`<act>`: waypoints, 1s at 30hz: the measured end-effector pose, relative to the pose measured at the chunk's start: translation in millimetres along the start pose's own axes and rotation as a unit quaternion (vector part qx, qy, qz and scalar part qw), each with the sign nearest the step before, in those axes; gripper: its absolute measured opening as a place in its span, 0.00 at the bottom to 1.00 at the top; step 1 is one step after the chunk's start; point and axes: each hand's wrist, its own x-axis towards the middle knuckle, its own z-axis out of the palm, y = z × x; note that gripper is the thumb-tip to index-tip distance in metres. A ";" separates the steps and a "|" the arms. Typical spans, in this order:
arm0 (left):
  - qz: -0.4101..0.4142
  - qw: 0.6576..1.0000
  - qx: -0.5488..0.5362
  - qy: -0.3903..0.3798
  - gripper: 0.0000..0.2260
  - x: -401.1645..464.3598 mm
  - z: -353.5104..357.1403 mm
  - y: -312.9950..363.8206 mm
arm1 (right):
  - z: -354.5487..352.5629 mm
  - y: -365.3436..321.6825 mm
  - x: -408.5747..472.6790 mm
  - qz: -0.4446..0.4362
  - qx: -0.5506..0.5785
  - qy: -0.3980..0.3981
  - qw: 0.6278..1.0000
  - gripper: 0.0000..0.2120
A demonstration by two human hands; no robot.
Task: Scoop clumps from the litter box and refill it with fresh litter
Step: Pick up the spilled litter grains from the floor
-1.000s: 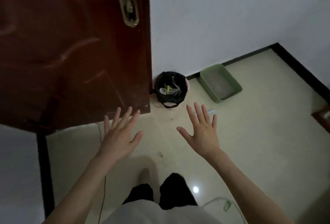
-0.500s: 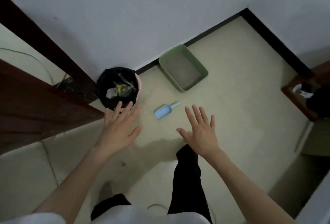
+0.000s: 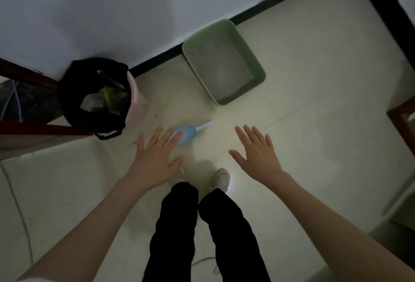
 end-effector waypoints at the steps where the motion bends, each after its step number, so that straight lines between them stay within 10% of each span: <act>1: 0.003 1.000 0.006 -0.006 0.41 16.2 9.1 -2.6 | 10.2 7.4 14.8 -0.001 0.001 -0.006 1.000 0.31; 18: 0.096 0.994 0.057 -0.013 0.27 377.4 230.0 -107.1 | 275.5 90.2 348.5 -0.147 0.050 0.084 0.984 0.23; 26: 0.138 0.990 -0.017 0.016 0.23 436.4 285.7 -120.8 | 315.1 101.1 366.3 -0.174 0.102 -0.012 0.980 0.13; 30: 0.141 0.988 -0.045 0.052 0.18 441.9 297.1 -112.5 | 328.1 110.5 369.1 -0.092 0.180 0.066 0.977 0.12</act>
